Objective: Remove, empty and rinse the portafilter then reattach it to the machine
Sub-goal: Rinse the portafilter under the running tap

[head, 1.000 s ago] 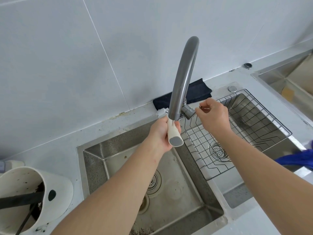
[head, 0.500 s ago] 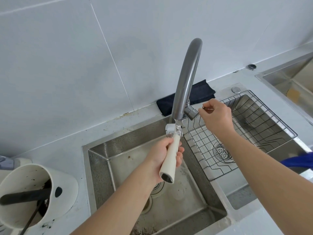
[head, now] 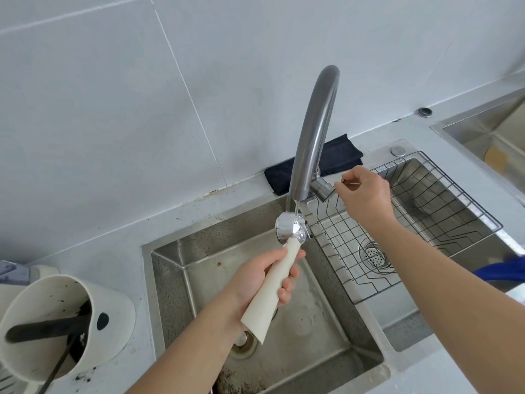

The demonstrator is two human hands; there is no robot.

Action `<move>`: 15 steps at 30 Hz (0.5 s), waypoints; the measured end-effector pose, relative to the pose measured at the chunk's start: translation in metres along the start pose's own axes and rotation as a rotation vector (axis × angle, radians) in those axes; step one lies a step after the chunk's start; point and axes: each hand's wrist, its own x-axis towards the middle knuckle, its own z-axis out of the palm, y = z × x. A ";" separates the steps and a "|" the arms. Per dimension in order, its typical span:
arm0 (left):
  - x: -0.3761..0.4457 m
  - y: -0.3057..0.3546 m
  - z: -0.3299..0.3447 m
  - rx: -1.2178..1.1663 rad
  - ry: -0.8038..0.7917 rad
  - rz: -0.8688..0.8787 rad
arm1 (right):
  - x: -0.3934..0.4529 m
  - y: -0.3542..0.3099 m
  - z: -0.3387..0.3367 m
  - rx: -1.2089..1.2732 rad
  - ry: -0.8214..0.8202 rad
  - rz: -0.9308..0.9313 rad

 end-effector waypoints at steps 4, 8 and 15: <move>-0.008 0.002 -0.007 -0.058 -0.061 0.009 | 0.000 0.000 0.001 -0.001 -0.001 0.003; -0.013 0.002 -0.013 -0.053 -0.113 0.027 | 0.000 0.001 0.001 0.001 0.000 0.011; -0.011 0.008 -0.021 0.135 -0.036 0.120 | 0.001 0.002 0.002 -0.003 0.007 0.009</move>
